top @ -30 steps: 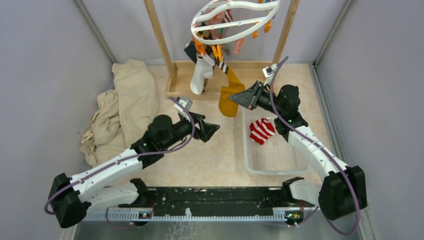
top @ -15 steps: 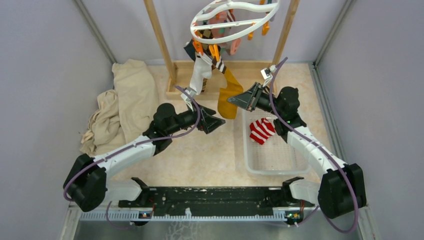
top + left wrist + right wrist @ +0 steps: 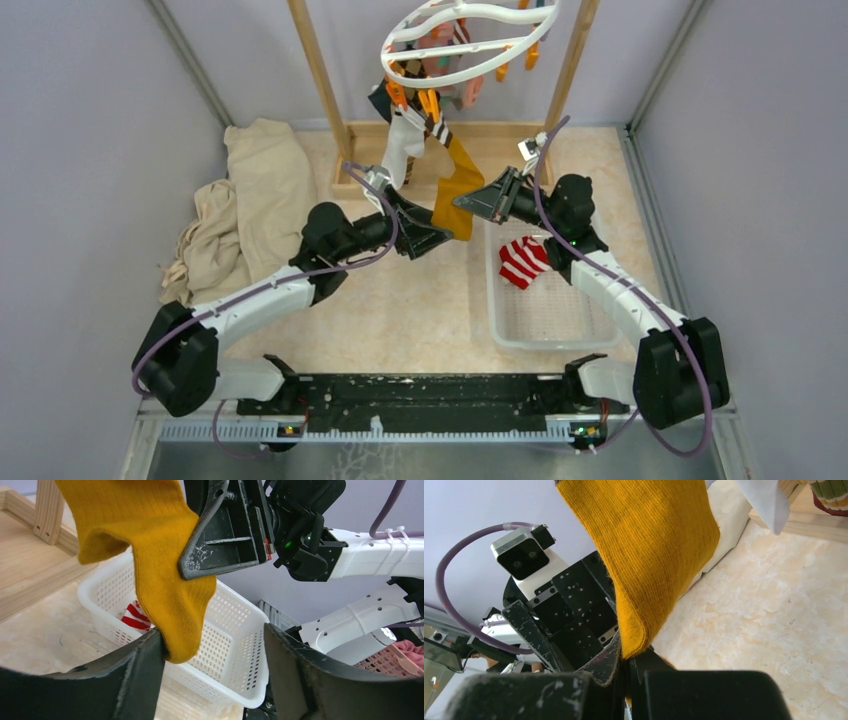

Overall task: Remove the socks clipped to the hanger
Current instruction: Remove the sock from the hanger.

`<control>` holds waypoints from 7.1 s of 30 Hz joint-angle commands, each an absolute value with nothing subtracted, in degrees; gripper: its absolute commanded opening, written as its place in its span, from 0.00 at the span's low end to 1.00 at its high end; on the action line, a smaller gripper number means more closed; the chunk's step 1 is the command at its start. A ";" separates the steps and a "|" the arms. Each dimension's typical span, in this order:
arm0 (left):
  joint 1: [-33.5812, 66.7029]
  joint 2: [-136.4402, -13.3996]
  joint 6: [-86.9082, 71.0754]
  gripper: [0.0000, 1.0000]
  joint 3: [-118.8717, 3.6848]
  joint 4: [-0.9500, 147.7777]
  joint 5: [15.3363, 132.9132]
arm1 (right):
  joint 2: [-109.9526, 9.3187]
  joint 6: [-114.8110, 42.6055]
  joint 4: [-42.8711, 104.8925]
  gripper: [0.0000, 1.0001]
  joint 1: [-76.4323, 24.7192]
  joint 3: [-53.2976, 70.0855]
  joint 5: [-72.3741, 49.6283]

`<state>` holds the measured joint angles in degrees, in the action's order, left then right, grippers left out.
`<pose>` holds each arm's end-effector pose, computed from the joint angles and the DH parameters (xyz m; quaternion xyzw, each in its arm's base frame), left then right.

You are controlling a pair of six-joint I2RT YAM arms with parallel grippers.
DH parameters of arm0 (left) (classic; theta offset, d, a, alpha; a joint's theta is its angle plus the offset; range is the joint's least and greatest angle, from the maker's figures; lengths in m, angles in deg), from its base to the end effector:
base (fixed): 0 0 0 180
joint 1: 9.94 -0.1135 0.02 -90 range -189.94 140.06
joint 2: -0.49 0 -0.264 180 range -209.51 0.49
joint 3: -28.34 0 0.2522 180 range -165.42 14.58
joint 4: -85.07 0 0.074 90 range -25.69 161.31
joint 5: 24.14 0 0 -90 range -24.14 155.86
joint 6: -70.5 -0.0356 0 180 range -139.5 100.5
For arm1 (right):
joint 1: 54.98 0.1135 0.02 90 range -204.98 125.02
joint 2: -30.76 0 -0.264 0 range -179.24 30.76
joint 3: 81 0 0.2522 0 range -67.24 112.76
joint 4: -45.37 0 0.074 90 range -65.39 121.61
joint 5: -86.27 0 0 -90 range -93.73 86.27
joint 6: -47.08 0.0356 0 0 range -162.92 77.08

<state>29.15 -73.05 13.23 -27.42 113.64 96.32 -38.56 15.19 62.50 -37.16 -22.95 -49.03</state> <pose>0.2123 -0.1957 0.3093 0.2362 0.6029 -0.5717 0.5039 0.2518 0.1075 0.3213 -0.0554 0.6790 0.6249 0.3814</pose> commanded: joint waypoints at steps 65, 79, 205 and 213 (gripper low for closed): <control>35.10 -79.18 -11.56 0.00 -61.72 65.67 65.57 | -13.71 -16.76 16.78 0.53 -37.38 -20.28 -20.70; 38.88 -98.01 -14.75 0.00 -82.93 60.38 67.50 | -10.63 -16.04 10.78 0.54 -37.39 -18.21 -16.05; 53.96 -76.41 -5.53 0.00 -56.43 62.53 53.87 | -6.52 -18.61 5.37 0.98 -37.49 -20.77 -15.93; 53.87 -69.55 -5.82 0.00 -49.20 64.26 54.72 | -7.65 -13.52 10.32 0.98 -37.44 -19.24 -22.67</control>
<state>53.72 -72.66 -5.06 -51.77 61.92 53.81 -7.21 -16.90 4.32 -37.75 -20.87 -18.06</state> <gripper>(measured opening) 0.012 0.984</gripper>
